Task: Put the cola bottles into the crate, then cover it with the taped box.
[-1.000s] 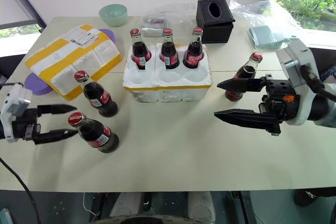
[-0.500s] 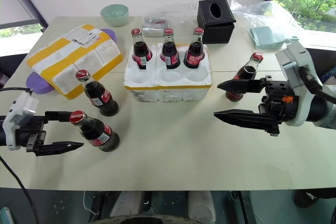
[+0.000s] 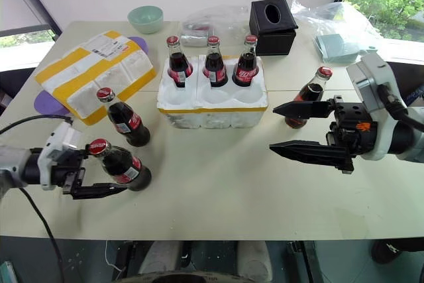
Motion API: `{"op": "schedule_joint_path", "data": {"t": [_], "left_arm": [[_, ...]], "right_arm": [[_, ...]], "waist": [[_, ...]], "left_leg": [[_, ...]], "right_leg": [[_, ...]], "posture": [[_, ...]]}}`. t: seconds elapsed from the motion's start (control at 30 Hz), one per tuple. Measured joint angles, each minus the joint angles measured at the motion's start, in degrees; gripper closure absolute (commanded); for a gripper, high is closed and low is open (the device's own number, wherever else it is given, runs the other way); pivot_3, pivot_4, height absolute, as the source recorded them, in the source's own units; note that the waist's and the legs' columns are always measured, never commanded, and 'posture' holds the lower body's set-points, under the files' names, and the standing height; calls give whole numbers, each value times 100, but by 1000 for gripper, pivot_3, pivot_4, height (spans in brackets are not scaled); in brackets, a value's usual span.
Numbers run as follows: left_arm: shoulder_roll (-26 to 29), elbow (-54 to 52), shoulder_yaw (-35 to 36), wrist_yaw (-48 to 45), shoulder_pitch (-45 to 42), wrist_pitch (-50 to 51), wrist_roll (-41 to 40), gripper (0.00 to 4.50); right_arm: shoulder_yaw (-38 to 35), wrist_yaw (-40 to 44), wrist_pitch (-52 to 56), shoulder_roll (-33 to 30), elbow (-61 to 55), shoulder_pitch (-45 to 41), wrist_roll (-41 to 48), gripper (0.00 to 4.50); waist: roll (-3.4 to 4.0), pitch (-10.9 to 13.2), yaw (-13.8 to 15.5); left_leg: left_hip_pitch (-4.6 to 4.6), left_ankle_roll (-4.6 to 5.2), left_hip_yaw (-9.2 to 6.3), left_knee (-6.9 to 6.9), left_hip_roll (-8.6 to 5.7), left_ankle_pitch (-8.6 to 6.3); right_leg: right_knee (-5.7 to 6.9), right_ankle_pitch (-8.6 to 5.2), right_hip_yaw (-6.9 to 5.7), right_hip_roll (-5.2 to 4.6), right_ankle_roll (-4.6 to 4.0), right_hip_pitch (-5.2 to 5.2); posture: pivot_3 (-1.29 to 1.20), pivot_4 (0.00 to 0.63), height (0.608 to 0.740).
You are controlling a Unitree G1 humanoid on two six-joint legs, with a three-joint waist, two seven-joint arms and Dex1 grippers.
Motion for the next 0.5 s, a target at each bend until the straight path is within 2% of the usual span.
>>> {"op": "schedule_joint_path", "data": {"t": [0.27,0.37,0.43,0.5], "left_arm": [[-255,39,-296,264,-232,-177,168,23],[-268,137,-320,301,-231,-227,243,795],[-268,174,-283,302,-243,-246,232,1685],[-234,178,-274,266,-235,-244,226,1678]], "right_arm": [[0,-22,0,0,-62,0,31,0],[0,-55,-1,1,-90,0,33,0],[0,-72,-1,2,-92,0,35,0],[0,-88,-3,5,-96,0,38,0]], "waist": [[0,0,0],[0,0,-5],[-1,0,-2],[-1,-1,-8]], "left_leg": [[6,0,-1,4,0,0],[6,0,-1,4,0,0],[6,0,-2,4,0,0],[6,0,1,2,0,0]], "right_leg": [[4,1,0,1,1,6],[5,1,0,1,1,6],[5,1,0,1,1,5],[2,1,1,1,1,5]], "posture": [[0,150,739],[0,150,739],[0,150,739],[0,150,739]]}}
